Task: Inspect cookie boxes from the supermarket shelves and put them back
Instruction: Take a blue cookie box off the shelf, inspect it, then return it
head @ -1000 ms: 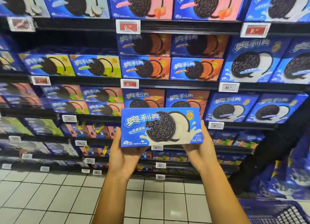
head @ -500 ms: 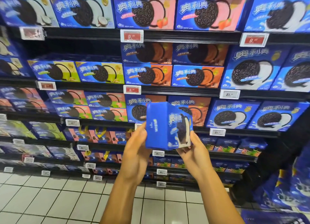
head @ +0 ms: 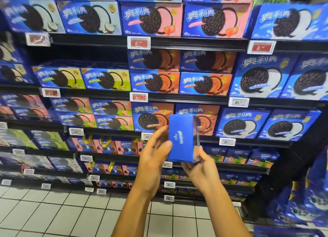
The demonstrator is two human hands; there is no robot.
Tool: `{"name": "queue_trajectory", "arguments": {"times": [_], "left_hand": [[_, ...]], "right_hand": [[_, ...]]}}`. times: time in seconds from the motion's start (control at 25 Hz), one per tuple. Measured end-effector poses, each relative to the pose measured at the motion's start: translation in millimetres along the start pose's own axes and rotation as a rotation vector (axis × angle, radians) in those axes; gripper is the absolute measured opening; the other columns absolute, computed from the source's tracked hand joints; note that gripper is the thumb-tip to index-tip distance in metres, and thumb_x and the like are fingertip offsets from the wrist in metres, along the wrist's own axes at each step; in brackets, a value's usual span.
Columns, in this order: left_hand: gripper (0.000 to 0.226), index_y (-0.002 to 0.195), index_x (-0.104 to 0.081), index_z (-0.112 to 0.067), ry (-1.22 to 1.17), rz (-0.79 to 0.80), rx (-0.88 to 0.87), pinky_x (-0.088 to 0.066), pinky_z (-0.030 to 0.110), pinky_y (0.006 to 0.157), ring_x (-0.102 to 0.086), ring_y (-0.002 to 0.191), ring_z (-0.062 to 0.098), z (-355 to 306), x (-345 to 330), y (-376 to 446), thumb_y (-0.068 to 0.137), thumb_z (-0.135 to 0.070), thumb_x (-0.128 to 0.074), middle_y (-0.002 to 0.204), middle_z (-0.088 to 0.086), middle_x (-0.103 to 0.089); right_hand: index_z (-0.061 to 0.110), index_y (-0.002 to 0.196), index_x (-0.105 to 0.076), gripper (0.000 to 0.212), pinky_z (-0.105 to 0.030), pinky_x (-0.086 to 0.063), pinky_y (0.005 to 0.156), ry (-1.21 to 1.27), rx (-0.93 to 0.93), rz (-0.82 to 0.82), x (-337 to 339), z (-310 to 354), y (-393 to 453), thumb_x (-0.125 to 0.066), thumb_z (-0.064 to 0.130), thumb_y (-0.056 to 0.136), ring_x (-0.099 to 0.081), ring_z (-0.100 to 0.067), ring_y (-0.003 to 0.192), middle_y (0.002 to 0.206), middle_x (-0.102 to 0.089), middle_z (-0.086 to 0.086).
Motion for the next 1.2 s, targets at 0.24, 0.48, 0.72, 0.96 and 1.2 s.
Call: {"name": "queue_trajectory", "arguments": {"times": [0.24,0.48,0.72,0.96,1.2], "left_hand": [[0.046,0.145,-0.046,-0.033,-0.26,-0.129,0.082,-0.057,0.042,0.084,-0.061,0.119,0.023,13.7,46.5,0.4,0.104,-0.018,-0.033,0.143,0.003,-0.056],[0.041,0.137,-0.057,-0.022,-0.393,-0.216,0.151,-0.057,0.043,0.08,-0.064,0.114,0.025,20.3,70.0,3.0,0.103,-0.038,-0.04,0.136,0.011,-0.061],[0.053,0.143,-0.049,-0.016,-0.454,-0.278,0.166,-0.058,0.046,0.085,-0.065,0.116,0.028,26.5,85.0,1.2,0.095,-0.038,-0.053,0.135,0.012,-0.062],[0.038,0.135,-0.056,-0.03,-0.402,-0.323,0.129,-0.054,0.05,0.09,-0.065,0.115,0.025,45.1,96.3,-1.5,0.098,-0.027,-0.047,0.137,0.008,-0.061],[0.041,0.139,-0.053,-0.028,-0.428,-0.309,0.141,-0.058,0.046,0.084,-0.065,0.113,0.026,52.5,99.2,-2.6,0.103,-0.019,-0.038,0.138,0.01,-0.06]], "right_hand": [[0.028,0.11,-0.076,0.018,-0.028,-0.056,0.063,-0.006,0.254,-0.022,-4.2,32.7,-10.4,-0.063,0.028,0.096,-0.073,-0.01,0.077,0.109,-0.076,-0.001],[0.027,0.109,-0.076,0.024,-0.032,-0.053,0.079,-0.072,0.327,0.107,-22.1,40.2,-27.5,-0.053,0.027,0.101,-0.072,-0.012,0.097,0.118,-0.074,0.0],[0.014,0.129,-0.064,0.035,-0.036,-0.047,0.087,-0.14,0.334,0.159,-22.5,38.2,-33.1,-0.054,0.023,0.097,-0.066,-0.018,0.101,0.12,-0.072,-0.003],[0.019,0.128,-0.061,0.043,-0.021,-0.048,0.075,-0.074,0.326,0.232,-25.0,39.6,-36.1,-0.061,0.029,0.086,-0.065,-0.009,0.089,0.112,-0.073,0.001],[0.018,0.127,-0.065,0.042,-0.021,-0.055,0.074,-0.015,0.291,0.266,-24.6,36.9,-36.2,-0.062,0.028,0.087,-0.07,-0.012,0.096,0.121,-0.072,-0.003]]}}
Point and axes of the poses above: each hand's wrist, its own y-axis towards the middle knuckle, its own x-axis out of the back of the hand, z = x × y, the point moved 3 cm from there along y, towards the middle knuckle
